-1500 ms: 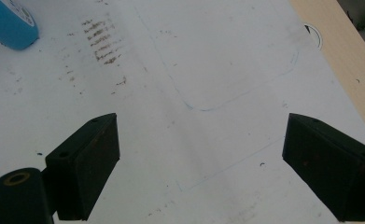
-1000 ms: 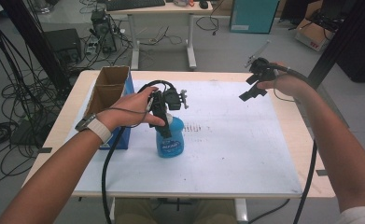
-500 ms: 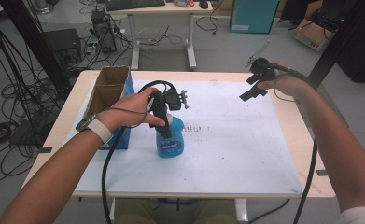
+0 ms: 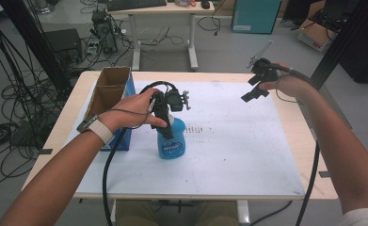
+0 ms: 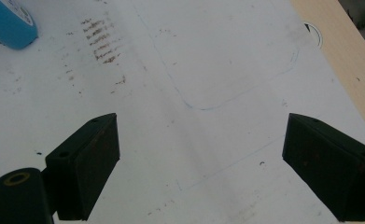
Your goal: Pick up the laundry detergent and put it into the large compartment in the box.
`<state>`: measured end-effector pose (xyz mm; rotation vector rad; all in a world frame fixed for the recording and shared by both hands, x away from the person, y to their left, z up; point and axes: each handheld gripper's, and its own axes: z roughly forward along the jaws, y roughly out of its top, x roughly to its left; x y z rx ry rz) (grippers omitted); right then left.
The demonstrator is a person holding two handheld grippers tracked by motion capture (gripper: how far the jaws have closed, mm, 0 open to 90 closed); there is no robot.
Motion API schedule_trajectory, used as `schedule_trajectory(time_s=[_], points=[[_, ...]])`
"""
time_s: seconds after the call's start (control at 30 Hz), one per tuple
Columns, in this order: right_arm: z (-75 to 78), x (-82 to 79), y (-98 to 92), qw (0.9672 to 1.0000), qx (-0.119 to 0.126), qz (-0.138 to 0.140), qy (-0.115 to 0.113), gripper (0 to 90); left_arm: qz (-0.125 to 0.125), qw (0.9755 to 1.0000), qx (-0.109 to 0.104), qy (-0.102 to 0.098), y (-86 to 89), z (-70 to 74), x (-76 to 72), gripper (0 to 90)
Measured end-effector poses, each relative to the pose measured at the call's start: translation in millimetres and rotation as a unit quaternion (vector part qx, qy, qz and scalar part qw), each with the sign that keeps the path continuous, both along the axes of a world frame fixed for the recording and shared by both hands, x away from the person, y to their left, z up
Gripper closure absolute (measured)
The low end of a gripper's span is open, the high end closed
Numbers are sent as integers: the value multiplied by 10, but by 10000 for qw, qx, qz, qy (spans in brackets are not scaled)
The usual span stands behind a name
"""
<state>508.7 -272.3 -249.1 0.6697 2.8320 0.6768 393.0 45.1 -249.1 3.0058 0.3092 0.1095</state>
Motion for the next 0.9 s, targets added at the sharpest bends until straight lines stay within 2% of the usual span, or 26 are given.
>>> schedule_trajectory(time_s=[0.43, 0.9], points=[[-10, 2, 1, 10000, -21, -3, 18, 110, -28, 9999, 86, 47, -22, -83, 14, 95], [-4, 2, -14, 10000, -23, -12, 18, 110, -57, 9999, 95, 115, -31, -110, 29, 153]])
